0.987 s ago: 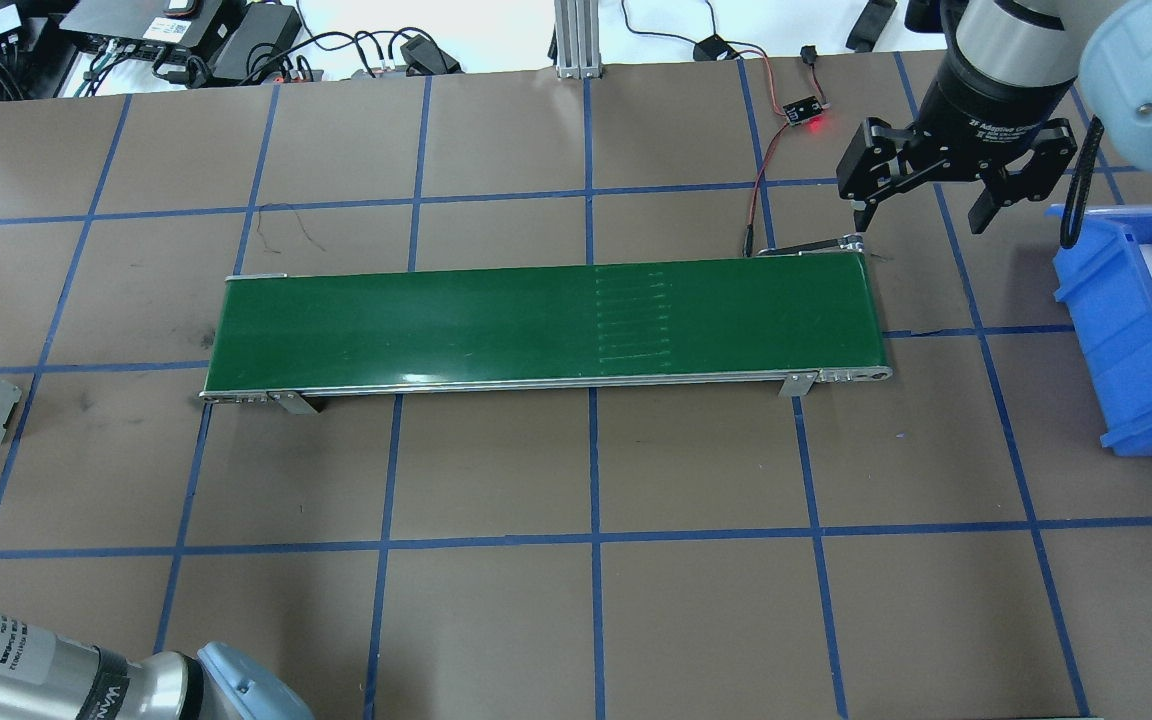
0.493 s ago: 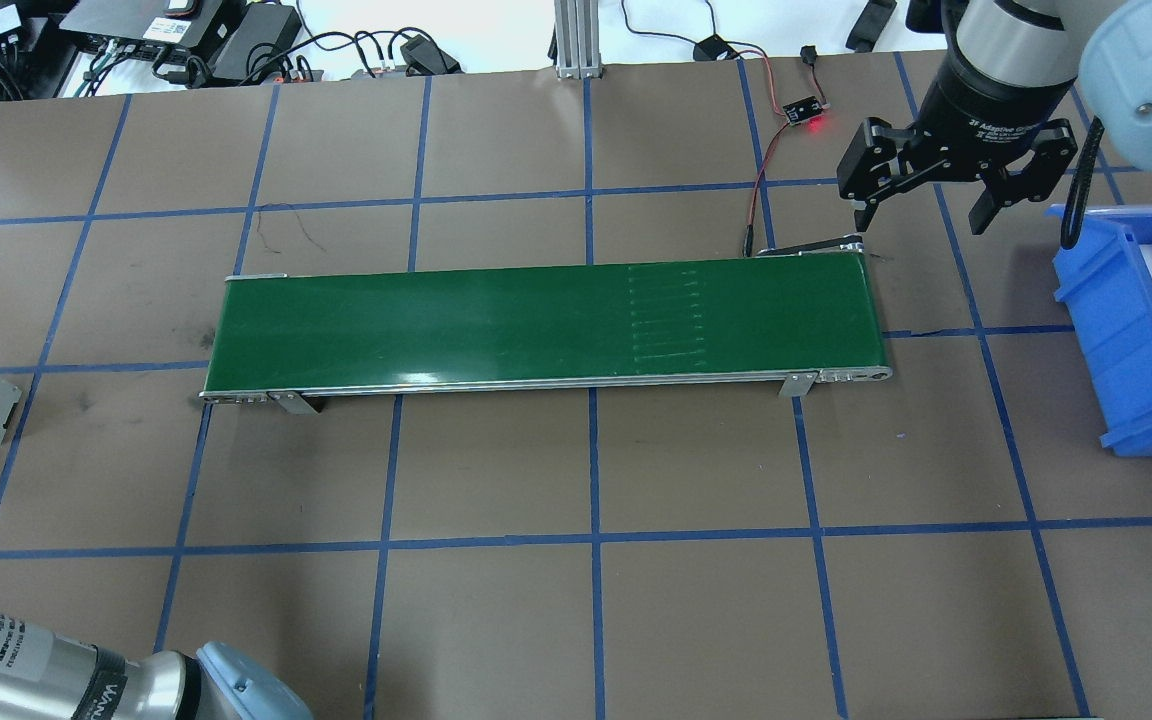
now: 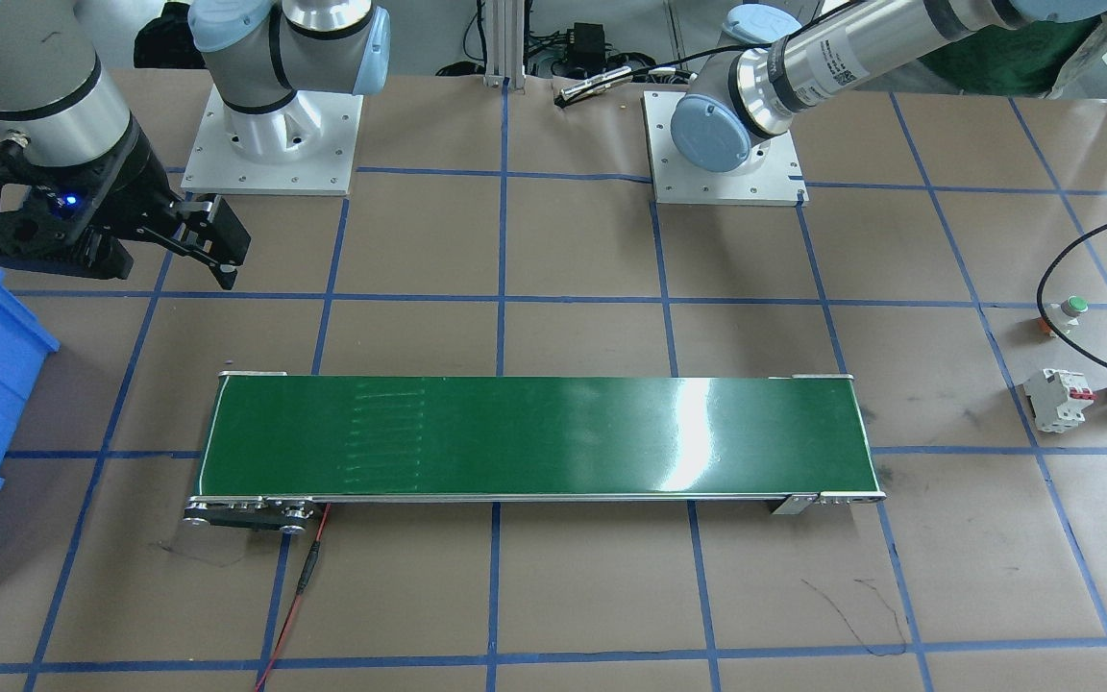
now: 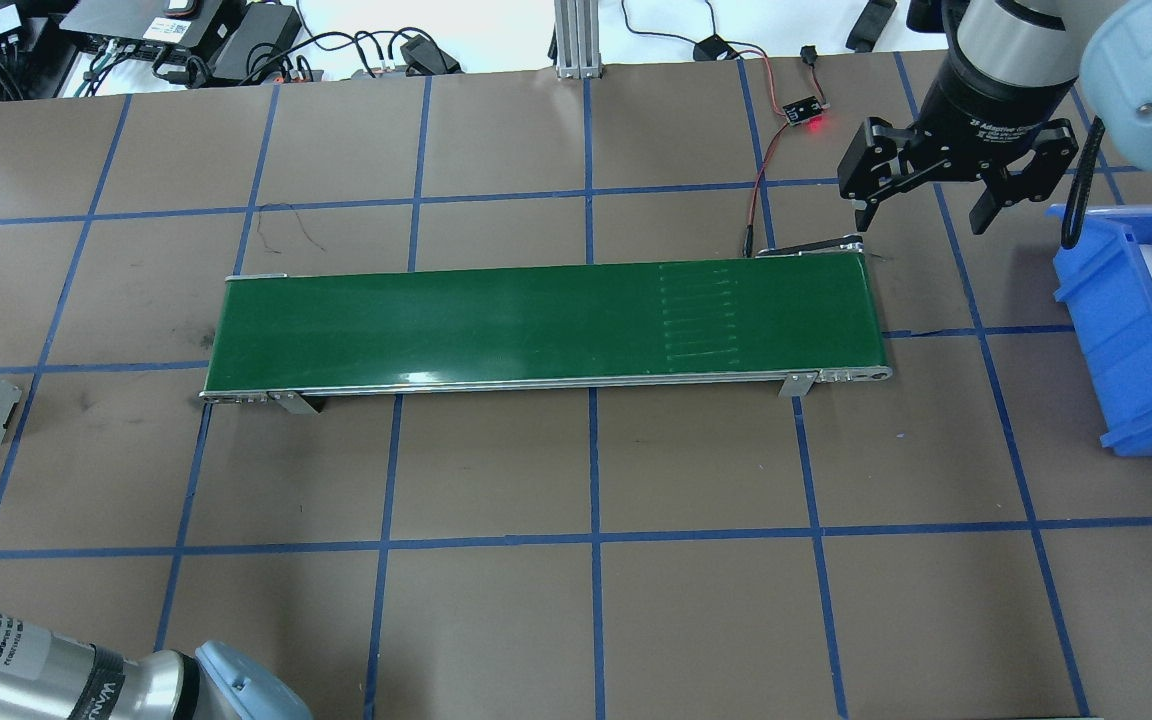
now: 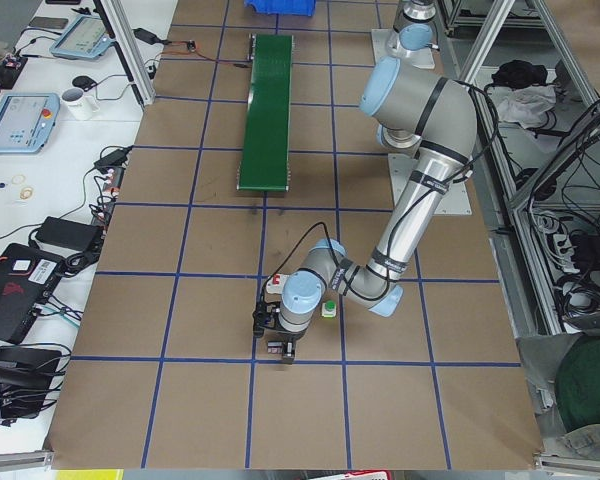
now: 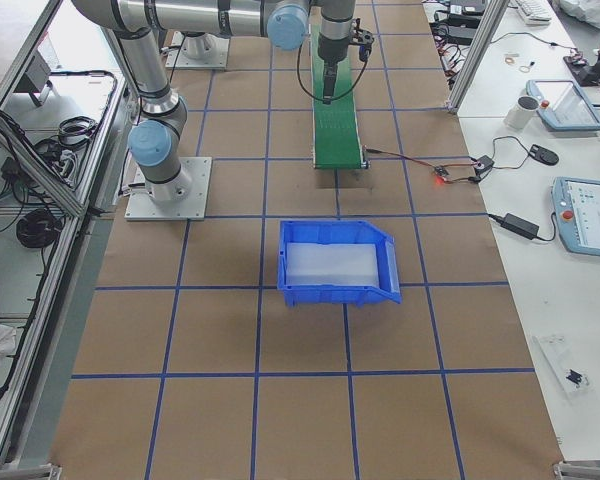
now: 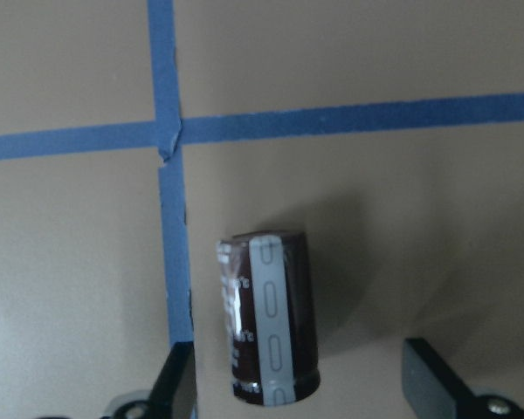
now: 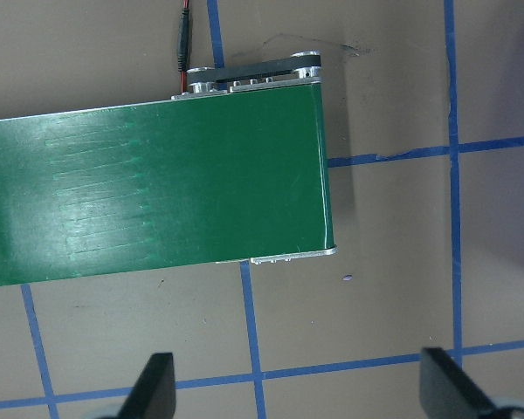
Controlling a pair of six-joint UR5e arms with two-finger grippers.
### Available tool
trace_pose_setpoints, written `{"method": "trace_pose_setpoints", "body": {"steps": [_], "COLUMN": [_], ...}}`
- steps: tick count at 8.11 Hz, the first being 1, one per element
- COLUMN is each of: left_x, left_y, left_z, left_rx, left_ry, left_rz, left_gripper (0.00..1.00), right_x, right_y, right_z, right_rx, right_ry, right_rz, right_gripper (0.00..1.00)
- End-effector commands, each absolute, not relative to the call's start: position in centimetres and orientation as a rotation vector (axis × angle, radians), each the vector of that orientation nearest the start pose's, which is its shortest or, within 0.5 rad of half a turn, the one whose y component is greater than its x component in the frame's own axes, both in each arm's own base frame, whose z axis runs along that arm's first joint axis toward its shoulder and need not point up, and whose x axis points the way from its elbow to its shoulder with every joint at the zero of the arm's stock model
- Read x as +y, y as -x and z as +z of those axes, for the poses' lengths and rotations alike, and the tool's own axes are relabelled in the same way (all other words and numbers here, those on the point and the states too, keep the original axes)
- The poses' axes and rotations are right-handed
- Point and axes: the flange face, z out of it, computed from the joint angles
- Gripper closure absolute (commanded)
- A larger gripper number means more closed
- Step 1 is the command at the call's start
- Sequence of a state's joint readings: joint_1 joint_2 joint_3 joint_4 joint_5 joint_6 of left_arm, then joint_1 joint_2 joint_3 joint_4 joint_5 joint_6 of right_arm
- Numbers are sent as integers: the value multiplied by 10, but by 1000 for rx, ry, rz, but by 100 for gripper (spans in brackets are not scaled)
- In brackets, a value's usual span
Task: Move capacitor from left to right
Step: 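Lift the brown capacitor upright with the left gripper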
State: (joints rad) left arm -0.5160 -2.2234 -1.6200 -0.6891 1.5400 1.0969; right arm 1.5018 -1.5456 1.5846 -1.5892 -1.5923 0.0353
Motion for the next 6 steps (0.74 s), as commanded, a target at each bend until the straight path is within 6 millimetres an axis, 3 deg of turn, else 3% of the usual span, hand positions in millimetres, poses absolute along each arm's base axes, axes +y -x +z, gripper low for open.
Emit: {"method": "trace_pose_setpoints", "body": {"steps": [1, 3, 5, 6], "left_x": [-447, -447, -446, -447], "left_y": [-522, -523, -524, -524], "left_z": [169, 172, 172, 172], "left_rx": [2948, 2926, 2920, 2922], "left_ry": [-61, -86, -105, -94], "left_rz": [-107, -109, -93, -98], "left_gripper": [23, 11, 10, 15], "right_x": [-508, -508, -508, -508], "right_y": [-96, -96, -96, -96], "right_z": [470, 471, 470, 470], "right_rx": [3158, 3158, 3158, 3158], "right_ry": [-167, -167, -167, -167], "right_rz": [35, 32, 34, 35], "right_gripper": [0, 0, 0, 0]}}
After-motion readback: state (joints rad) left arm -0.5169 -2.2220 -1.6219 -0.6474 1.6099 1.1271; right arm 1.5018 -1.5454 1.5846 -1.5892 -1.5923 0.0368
